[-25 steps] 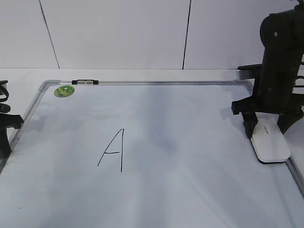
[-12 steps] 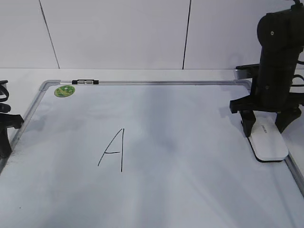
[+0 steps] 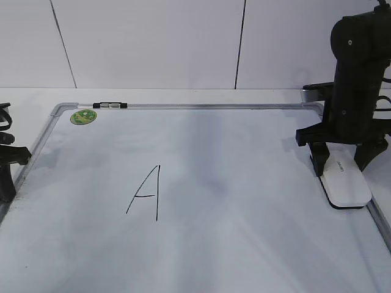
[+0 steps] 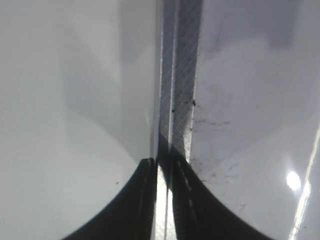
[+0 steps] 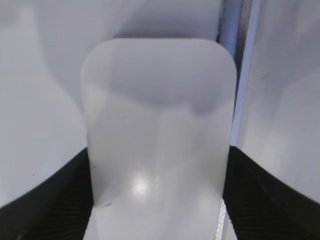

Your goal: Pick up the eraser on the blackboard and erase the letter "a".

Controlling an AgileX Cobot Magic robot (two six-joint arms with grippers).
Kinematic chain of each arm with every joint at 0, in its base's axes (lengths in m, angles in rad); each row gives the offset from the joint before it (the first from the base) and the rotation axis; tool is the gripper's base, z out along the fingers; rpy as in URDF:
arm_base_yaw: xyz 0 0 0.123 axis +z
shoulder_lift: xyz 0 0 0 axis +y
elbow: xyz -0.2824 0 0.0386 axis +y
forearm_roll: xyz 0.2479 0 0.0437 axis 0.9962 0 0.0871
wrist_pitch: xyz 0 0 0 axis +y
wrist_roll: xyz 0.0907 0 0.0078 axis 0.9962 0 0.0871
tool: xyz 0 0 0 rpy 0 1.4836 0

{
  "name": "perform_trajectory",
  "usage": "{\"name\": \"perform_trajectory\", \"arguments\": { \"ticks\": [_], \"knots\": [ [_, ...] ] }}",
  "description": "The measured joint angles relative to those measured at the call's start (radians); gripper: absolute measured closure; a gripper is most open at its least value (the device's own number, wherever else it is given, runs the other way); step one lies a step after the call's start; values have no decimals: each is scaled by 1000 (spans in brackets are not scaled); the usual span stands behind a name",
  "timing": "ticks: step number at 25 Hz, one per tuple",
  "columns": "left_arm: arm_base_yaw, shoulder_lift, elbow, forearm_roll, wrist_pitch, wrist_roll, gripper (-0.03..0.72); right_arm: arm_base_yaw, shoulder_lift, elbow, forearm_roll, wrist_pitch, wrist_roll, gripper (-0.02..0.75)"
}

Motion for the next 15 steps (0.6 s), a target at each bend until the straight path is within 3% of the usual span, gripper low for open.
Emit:
{"name": "perform_trajectory", "arguments": {
  "ticks": [15],
  "knots": [
    [0, 0, 0, -5, -2, 0, 578, 0, 0, 0, 0, 0, -2, 143]
  ]
}}
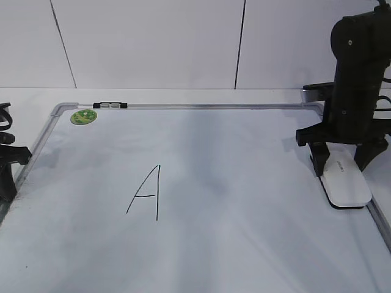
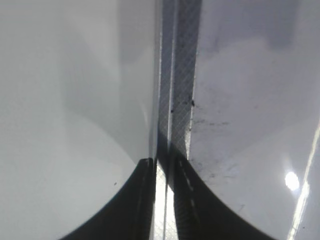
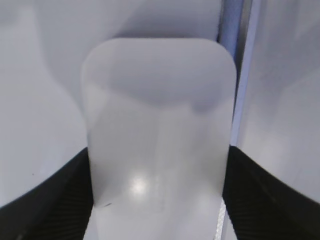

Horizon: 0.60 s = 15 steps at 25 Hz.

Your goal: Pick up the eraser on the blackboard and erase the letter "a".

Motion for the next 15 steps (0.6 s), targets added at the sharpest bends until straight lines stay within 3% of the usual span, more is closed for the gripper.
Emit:
{"name": "perform_trajectory", "arguments": {
  "ticks": [15],
  "knots": [
    [0, 1, 0, -9, -2, 12, 560, 0, 0, -13, 15, 10, -32, 139]
  ]
}}
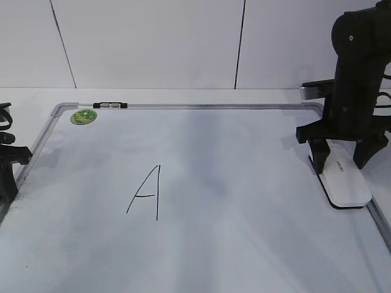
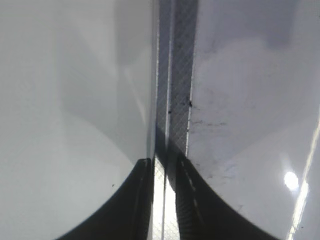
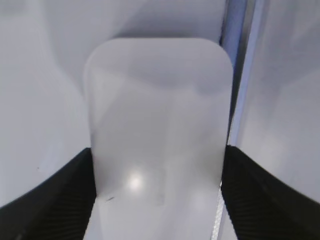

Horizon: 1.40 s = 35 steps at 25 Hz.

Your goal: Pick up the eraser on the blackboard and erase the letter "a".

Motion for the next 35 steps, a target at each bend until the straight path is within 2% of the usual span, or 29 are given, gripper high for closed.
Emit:
{"name": "perform_trajectory", "arguments": {
  "ticks": [30, 35],
  "knots": [
    [2, 2, 0, -14, -5, 4, 486, 0, -71, -20, 22, 9, -2, 138],
    [2, 6, 0, -25, -5, 4, 437, 0, -133, -20, 16, 13, -2, 139]
  ]
}}
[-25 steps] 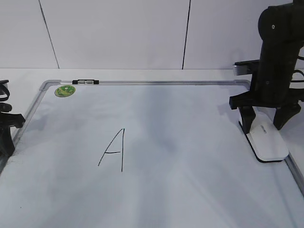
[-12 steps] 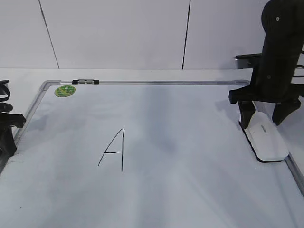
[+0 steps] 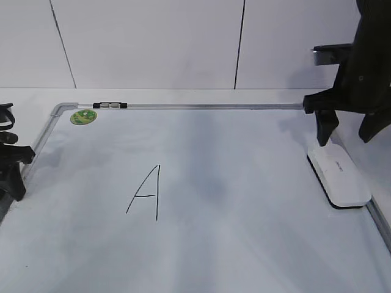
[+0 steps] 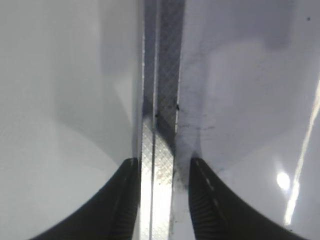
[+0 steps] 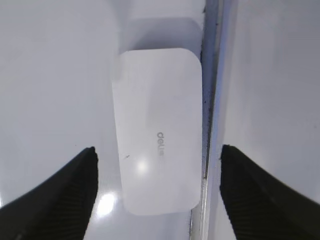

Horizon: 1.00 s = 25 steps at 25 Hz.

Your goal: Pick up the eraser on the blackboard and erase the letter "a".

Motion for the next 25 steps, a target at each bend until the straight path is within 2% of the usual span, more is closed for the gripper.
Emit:
{"name": "perform_trajectory", "arguments": {
  "ticks": [9, 20, 25],
  "knots": [
    [-2, -55, 0, -3, 10, 0, 420, 0, -90, 0, -2, 4, 0, 143],
    [-2, -302, 2, -5, 59, 0, 420, 0, -256, 0, -2, 12, 2, 145],
    [-50, -433, 2, -5, 84, 0, 420, 0, -380, 0, 13, 20, 2, 145]
  ]
}}
